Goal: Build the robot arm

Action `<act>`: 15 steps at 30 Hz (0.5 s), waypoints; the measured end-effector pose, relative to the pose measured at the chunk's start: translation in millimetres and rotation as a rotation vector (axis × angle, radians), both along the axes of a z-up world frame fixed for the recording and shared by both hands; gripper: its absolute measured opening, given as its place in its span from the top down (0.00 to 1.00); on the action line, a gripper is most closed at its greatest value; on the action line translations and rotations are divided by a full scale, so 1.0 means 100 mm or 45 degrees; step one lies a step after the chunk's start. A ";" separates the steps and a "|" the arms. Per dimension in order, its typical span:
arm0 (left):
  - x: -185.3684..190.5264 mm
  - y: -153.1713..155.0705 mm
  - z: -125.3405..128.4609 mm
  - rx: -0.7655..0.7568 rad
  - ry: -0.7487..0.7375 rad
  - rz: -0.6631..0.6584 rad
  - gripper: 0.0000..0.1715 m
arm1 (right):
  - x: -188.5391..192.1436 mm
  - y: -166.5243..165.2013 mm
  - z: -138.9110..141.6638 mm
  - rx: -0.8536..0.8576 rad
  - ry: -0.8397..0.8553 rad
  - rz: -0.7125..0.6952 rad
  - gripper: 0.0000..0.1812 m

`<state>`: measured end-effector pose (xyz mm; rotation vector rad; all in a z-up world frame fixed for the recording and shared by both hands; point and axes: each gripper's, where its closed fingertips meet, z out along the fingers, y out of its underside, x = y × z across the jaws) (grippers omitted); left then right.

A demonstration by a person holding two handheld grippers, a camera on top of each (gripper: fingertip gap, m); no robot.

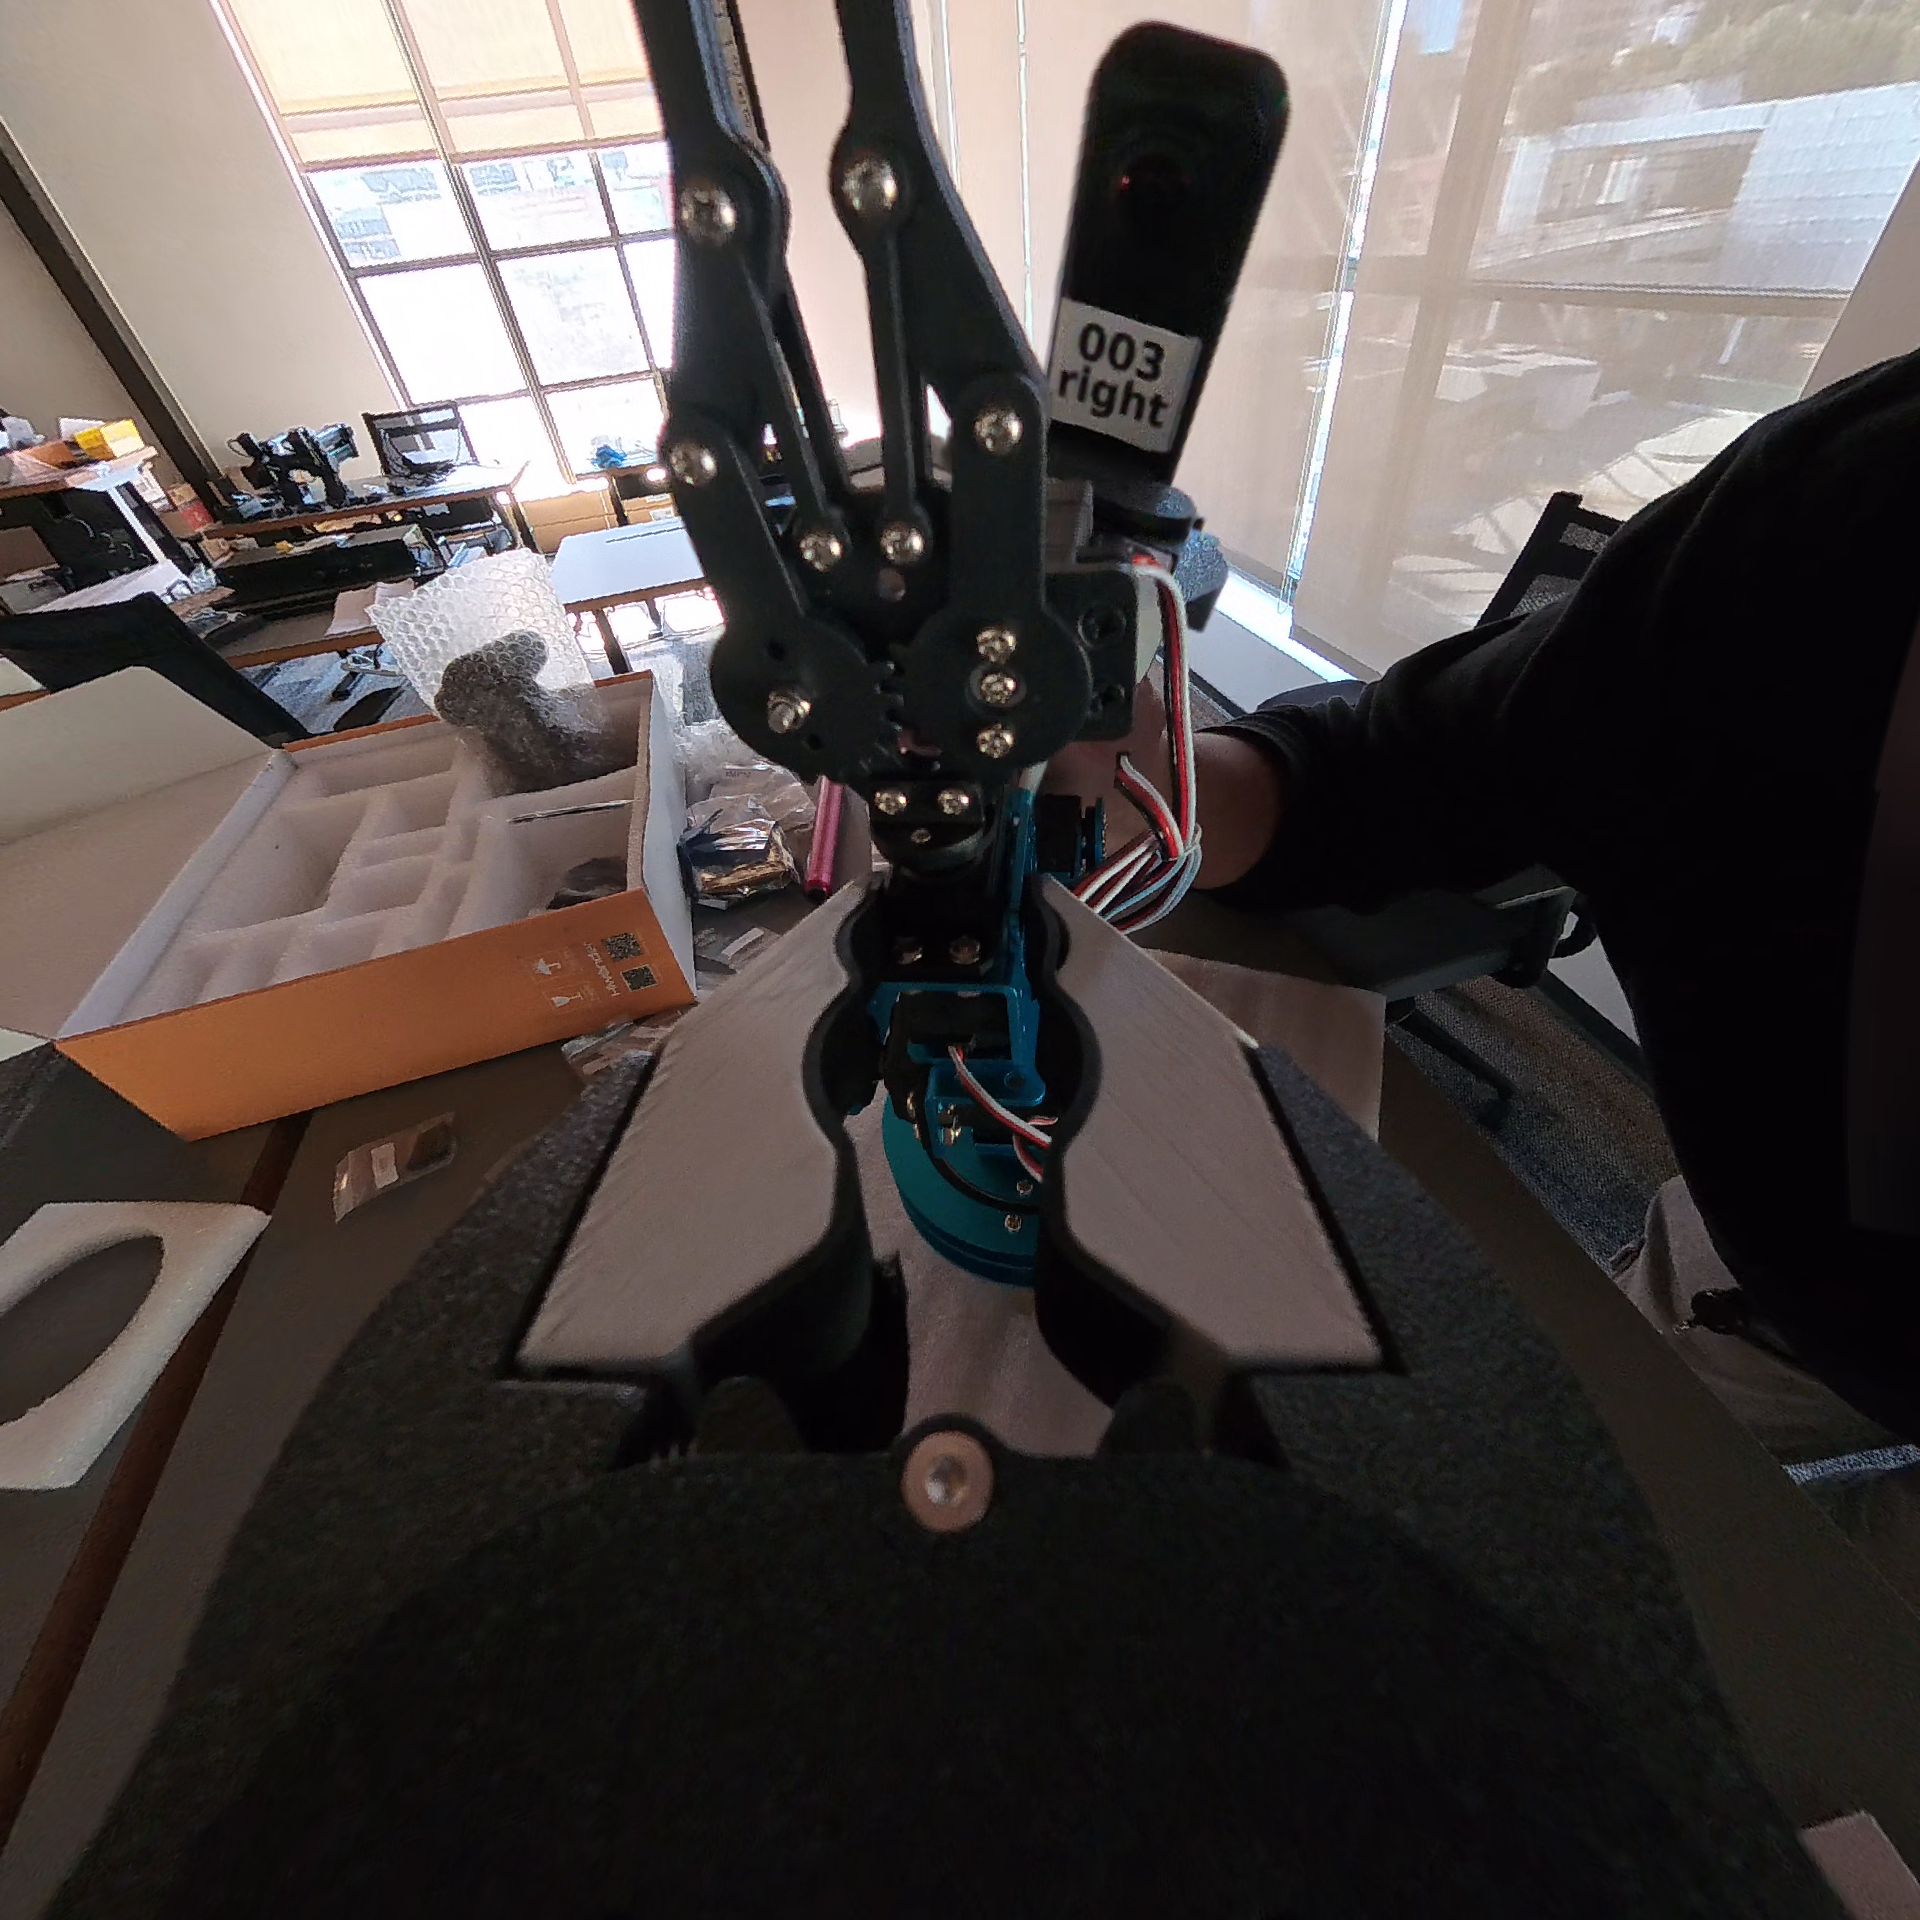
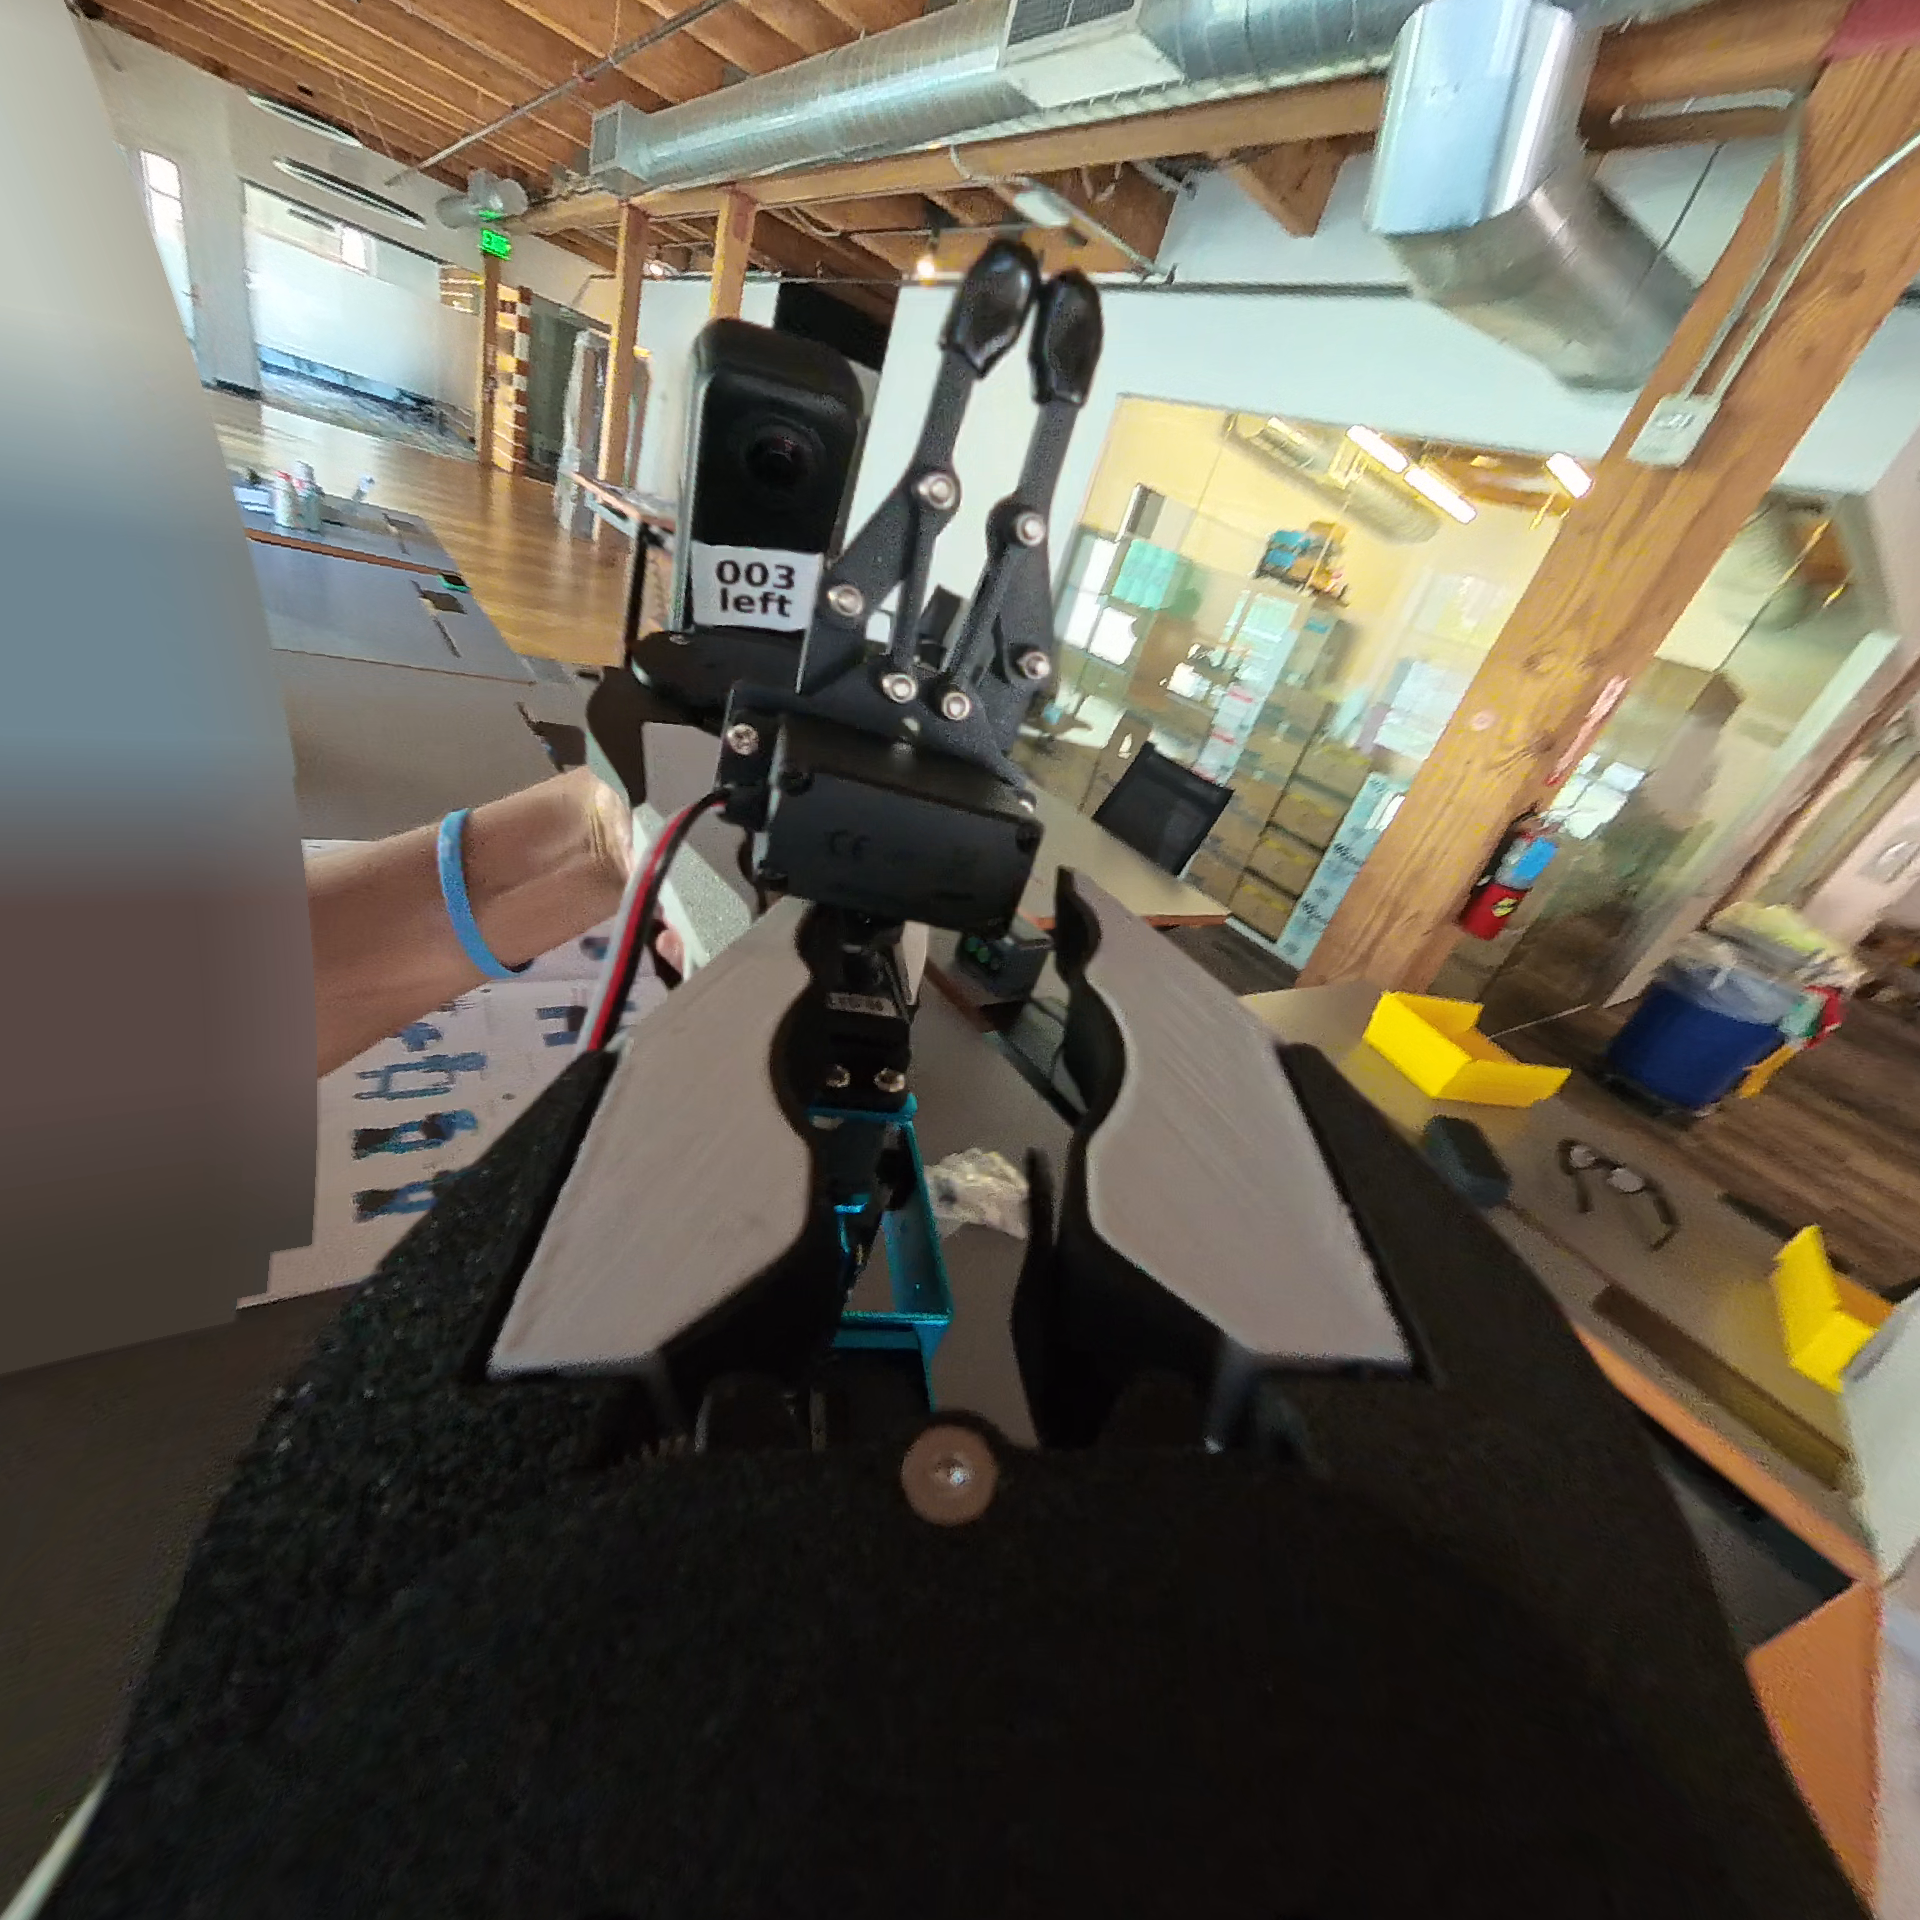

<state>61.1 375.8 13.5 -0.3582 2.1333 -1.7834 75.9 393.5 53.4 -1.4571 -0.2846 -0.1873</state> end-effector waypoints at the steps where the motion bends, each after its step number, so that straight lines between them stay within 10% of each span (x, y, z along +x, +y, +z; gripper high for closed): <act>1: 0.00 0.00 0.00 0.000 0.000 -0.003 0.85 | -0.02 -0.01 0.01 0.018 -0.031 -0.005 0.81; 15: 0.00 0.00 0.00 0.003 0.004 0.003 0.85 | -0.02 -0.02 0.04 0.079 -0.184 -0.118 0.76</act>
